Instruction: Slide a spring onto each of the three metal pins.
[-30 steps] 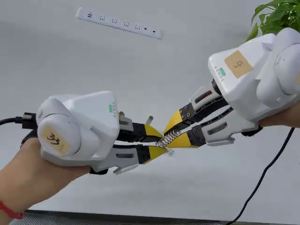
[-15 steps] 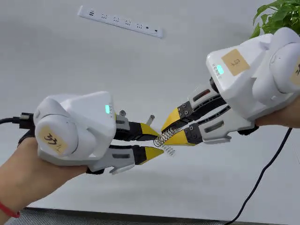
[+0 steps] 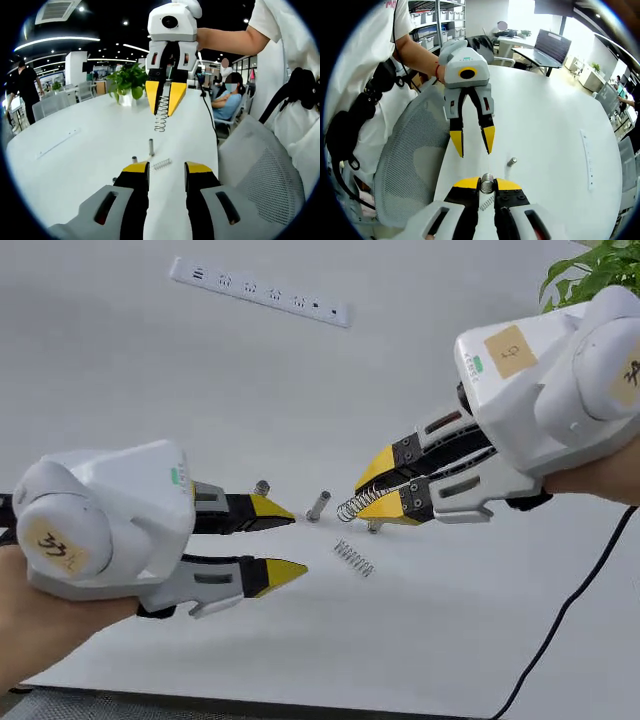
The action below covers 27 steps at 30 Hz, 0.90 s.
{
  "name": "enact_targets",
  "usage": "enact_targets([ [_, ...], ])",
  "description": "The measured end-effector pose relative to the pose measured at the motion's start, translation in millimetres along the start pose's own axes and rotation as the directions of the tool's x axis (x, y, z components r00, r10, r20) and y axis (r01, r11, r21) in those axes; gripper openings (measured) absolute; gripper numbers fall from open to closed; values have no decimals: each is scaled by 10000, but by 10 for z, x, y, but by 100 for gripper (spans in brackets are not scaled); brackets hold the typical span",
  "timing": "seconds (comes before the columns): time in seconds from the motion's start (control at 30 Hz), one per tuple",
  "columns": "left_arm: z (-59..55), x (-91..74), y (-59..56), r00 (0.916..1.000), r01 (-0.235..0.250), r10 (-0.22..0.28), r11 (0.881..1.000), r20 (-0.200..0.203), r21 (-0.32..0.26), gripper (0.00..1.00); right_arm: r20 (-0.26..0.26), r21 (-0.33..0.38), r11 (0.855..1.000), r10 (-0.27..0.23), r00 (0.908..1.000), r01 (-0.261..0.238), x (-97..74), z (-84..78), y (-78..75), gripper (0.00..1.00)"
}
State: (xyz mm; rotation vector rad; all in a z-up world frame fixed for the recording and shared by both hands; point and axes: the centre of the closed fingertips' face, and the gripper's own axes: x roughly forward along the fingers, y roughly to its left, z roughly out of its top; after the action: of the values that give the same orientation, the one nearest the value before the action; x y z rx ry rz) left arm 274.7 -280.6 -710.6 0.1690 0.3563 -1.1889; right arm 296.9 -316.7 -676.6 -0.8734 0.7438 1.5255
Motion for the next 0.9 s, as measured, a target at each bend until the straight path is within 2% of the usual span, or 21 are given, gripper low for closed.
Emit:
enact_targets([
  [0.23,-127,-172,191,9980,-614,611,9979,-144,-224,35,-300,244,9990,-369,9989,376,33,-74,-156,6],
  [0.37,-177,-250,277,9961,-878,874,9954,-106,-393,45,-476,379,9981,-472,9978,490,79,-109,-229,6],
  [0.63,-287,-312,367,9939,-1092,1099,9915,66,-711,67,-802,675,9950,-688,9944,743,206,-203,-420,6],
  [0.77,-320,-314,387,9928,-1154,1178,9896,229,-862,82,-956,827,9935,-704,9929,784,312,-271,-514,6],
  [0.9,-328,-316,399,9921,-1149,1194,9881,395,-1027,87,-1191,964,9930,-570,9913,686,434,-381,-585,6],
])
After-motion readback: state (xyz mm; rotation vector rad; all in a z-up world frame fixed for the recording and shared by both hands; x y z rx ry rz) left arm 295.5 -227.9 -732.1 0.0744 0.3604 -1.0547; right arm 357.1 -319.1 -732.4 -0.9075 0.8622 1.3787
